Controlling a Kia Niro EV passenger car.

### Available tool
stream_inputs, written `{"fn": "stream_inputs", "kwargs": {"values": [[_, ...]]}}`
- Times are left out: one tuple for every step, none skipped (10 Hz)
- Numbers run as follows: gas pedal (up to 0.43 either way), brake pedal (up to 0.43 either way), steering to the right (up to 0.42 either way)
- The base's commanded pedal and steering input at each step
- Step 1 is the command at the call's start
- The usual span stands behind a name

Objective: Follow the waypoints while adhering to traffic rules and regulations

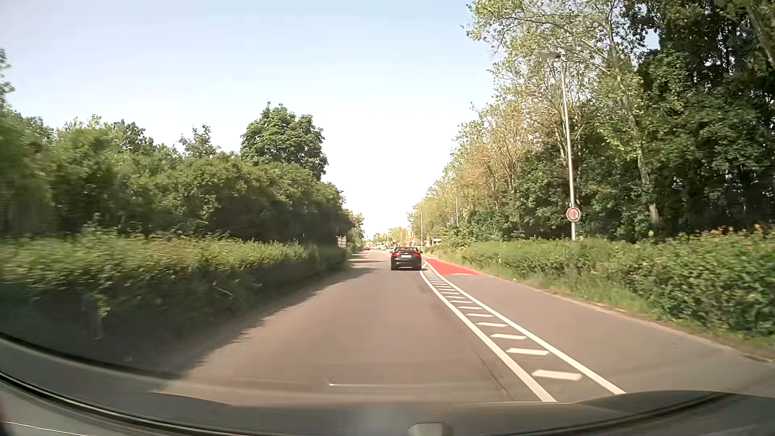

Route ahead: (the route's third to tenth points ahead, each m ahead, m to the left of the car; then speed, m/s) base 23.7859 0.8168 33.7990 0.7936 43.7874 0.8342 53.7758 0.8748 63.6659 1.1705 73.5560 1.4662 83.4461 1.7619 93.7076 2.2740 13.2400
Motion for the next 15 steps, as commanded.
{"fn": "stream_inputs", "kwargs": {"values": [[0.130,0.000,-0.003],[0.130,0.000,-0.003],[0.130,0.000,-0.004],[0.130,0.000,-0.005],[0.130,0.000,-0.005],[0.130,0.000,-0.006],[0.130,0.000,-0.006],[0.130,0.000,-0.006],[0.130,0.000,-0.006],[0.130,0.000,-0.006],[0.130,0.000,-0.006],[0.130,0.000,-0.006],[0.130,0.000,-0.006],[0.130,0.000,-0.006],[0.130,0.000,-0.006]]}}
